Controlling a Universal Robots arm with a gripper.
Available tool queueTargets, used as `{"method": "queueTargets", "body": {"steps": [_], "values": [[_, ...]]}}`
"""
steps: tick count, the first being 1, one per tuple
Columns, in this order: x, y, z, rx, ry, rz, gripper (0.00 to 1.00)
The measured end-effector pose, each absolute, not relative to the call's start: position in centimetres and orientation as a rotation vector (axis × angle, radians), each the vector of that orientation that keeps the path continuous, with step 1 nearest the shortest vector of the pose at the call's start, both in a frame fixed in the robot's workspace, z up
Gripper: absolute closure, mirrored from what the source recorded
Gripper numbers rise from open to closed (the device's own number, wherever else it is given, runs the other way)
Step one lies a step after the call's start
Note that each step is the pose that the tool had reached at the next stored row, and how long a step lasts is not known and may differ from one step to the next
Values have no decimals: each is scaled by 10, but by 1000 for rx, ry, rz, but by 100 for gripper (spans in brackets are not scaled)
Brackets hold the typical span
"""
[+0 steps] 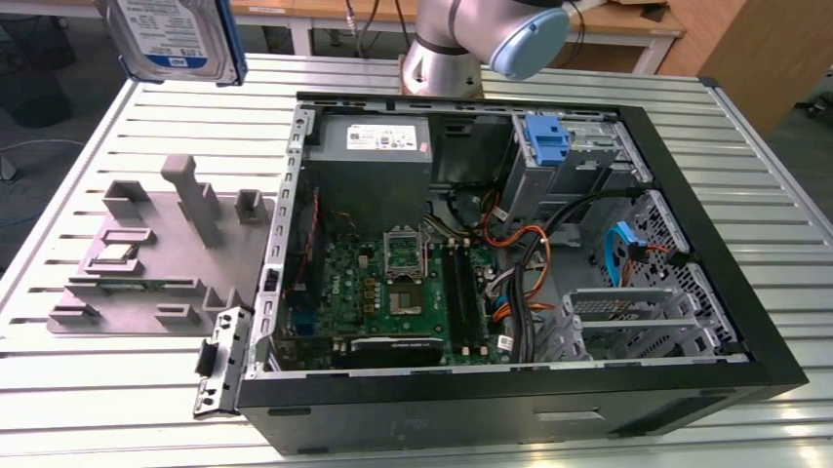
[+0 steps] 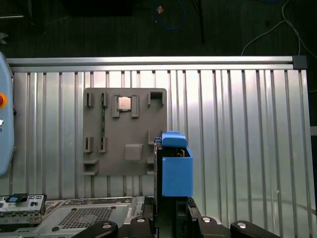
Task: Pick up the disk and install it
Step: 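Pick up the disk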
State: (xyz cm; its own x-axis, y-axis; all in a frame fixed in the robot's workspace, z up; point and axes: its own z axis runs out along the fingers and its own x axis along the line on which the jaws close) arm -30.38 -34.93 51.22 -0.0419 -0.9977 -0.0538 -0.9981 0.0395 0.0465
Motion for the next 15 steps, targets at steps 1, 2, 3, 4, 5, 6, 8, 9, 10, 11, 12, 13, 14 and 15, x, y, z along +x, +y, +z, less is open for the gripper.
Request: {"method": "queueTargets", "body": {"steps": [1, 2, 3, 4, 5, 6, 8, 9, 10, 11, 12, 13, 14, 15], "values": [[-302, -349, 512, -2170, 2260, 111, 65], [-301, -349, 512, -2170, 2260, 111, 65], [-299, -349, 512, -2170, 2260, 111, 65], [-298, -349, 512, -2170, 2260, 111, 65], [-297, -349, 512, -2170, 2260, 111, 65], [-295, -349, 512, -2170, 2260, 111, 65], [-292, -349, 512, -2170, 2260, 111, 65], [-291, -349, 512, -2170, 2260, 111, 65], [-289, -349, 512, -2170, 2260, 111, 65], [-288, -349, 512, -2170, 2260, 111, 65], [-286, -349, 512, -2170, 2260, 111, 65], [-285, -349, 512, -2170, 2260, 111, 65], [-283, -349, 512, -2170, 2260, 111, 65], [-282, -349, 512, -2170, 2260, 111, 65]]}}
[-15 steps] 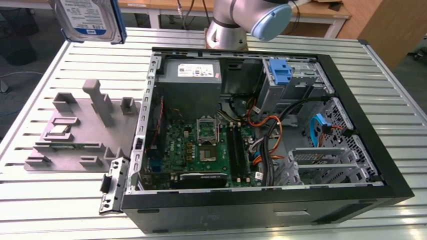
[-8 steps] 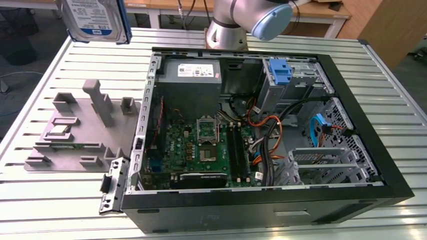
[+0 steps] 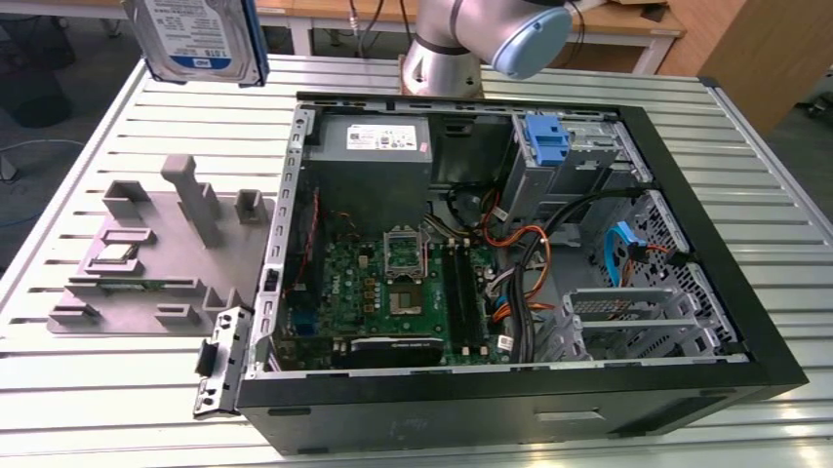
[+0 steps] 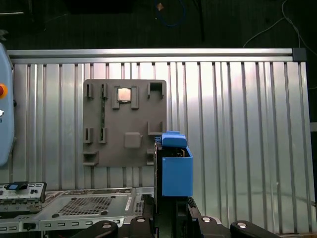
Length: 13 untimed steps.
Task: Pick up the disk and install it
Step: 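Pick up the disk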
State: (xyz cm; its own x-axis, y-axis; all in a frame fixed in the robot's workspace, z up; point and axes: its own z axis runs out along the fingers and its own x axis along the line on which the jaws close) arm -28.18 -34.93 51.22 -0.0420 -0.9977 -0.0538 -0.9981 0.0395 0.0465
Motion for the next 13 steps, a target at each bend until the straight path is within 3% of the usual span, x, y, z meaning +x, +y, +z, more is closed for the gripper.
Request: {"method": "queueTargets", "body": {"steps": [13], "values": [[-260, -349, 512, -2170, 2260, 111, 65]]}}
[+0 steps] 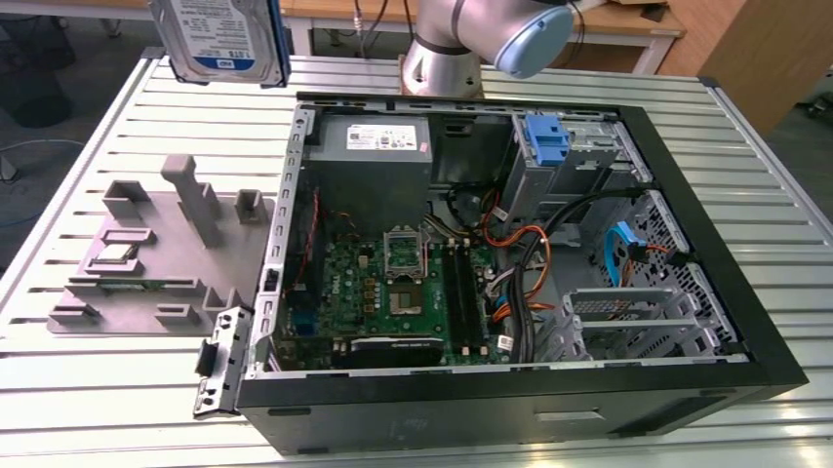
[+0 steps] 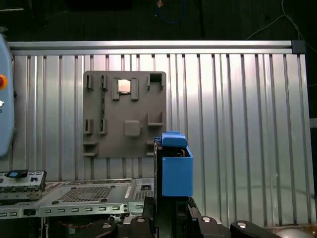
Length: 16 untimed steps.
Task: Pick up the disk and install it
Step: 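Pick up the disk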
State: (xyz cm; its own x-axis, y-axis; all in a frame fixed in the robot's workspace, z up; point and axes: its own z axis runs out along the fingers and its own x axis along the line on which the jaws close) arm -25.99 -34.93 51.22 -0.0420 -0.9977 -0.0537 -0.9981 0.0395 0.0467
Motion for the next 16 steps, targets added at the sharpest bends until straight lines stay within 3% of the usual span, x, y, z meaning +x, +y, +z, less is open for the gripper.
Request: {"method": "queueTargets", "body": {"steps": [16], "values": [[-229, -349, 512, -2170, 2261, 112, 65]]}}
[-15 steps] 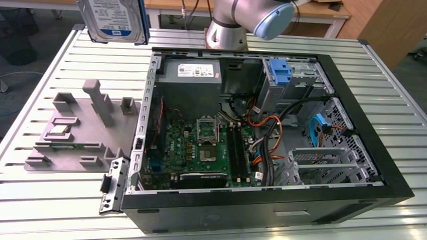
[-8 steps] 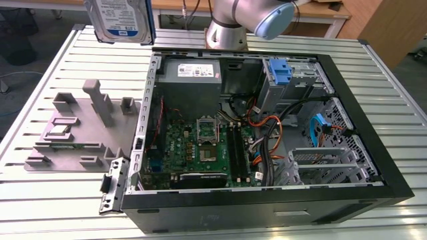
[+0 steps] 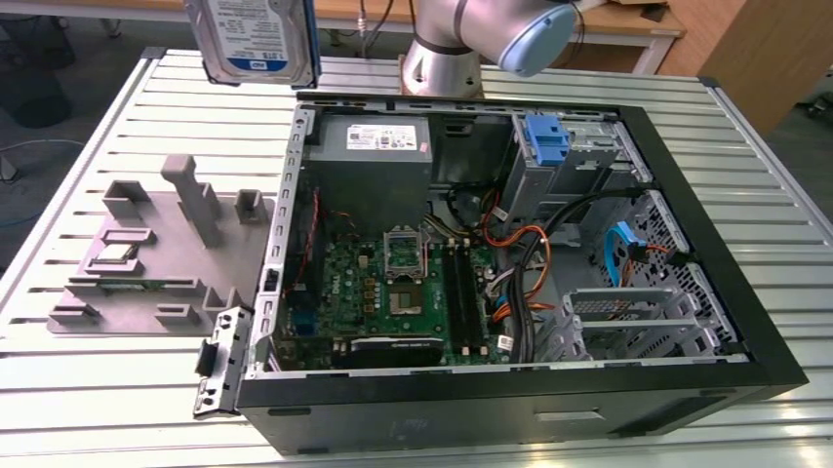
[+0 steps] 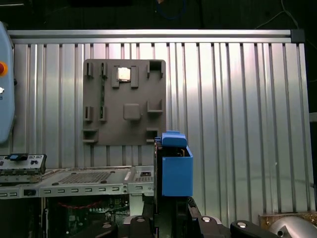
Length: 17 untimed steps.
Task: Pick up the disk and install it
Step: 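Pick up the disk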
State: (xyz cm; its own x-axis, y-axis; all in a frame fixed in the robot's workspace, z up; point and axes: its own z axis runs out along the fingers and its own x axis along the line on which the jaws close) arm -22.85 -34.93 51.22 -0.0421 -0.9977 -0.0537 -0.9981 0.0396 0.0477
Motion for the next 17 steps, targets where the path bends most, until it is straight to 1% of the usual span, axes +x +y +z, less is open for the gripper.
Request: {"method": "queueTargets", "body": {"steps": [17], "values": [[-186, -349, 512, -2171, 2262, 115, 65]]}}
